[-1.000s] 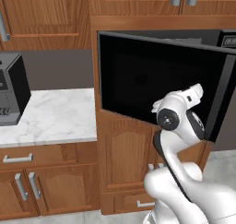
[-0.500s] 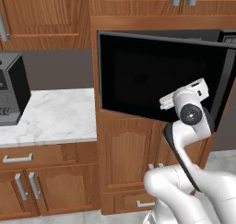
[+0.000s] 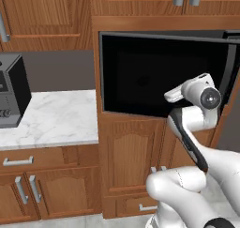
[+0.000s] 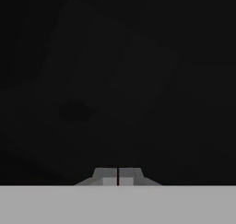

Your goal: Transport the steak from the fridge to the microwave and turn on the microwave.

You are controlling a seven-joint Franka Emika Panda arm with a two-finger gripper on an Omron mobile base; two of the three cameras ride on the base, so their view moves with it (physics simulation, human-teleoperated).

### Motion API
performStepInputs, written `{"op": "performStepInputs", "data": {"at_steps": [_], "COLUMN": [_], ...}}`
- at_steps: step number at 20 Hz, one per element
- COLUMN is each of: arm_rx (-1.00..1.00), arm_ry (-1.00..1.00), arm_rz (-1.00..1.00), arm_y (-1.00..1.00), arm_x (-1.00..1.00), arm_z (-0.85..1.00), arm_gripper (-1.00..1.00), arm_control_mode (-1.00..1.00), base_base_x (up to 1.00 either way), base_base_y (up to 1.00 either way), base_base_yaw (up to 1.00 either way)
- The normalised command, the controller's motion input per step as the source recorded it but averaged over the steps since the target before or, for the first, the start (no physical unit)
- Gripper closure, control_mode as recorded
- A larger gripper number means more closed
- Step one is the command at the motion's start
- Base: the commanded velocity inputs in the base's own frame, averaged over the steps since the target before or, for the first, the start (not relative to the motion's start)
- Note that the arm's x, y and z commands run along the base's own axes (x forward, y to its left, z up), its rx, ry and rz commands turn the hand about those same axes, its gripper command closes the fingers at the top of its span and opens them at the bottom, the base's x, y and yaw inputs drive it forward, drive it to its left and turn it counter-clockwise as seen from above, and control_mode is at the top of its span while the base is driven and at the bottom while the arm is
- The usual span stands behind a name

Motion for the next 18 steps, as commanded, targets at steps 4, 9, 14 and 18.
{"op": "performStepInputs", "data": {"at_steps": [4,9,14,18], "arm_rx": [0.13,0.09,0.01,0.0], "arm_ry": [0.23,0.18,0.04,0.0], "arm_rz": [0.11,0.11,0.08,0.02], "arm_y": [0.0,0.0,0.0,0.0], "arm_x": [0.26,0.3,0.36,0.28], "arm_z": [0.36,0.13,-0.03,-0.2], "arm_gripper": [1.0,1.0,1.0,1.0], "arm_control_mode": [-1.0,-1.0,-1.0,-1.0], "base_base_x": [0.0,0.0,0.0,0.0], "base_base_y": [0.0,0.0,0.0,0.0], "base_base_yaw": [0.0,0.0,0.0,0.0]}}
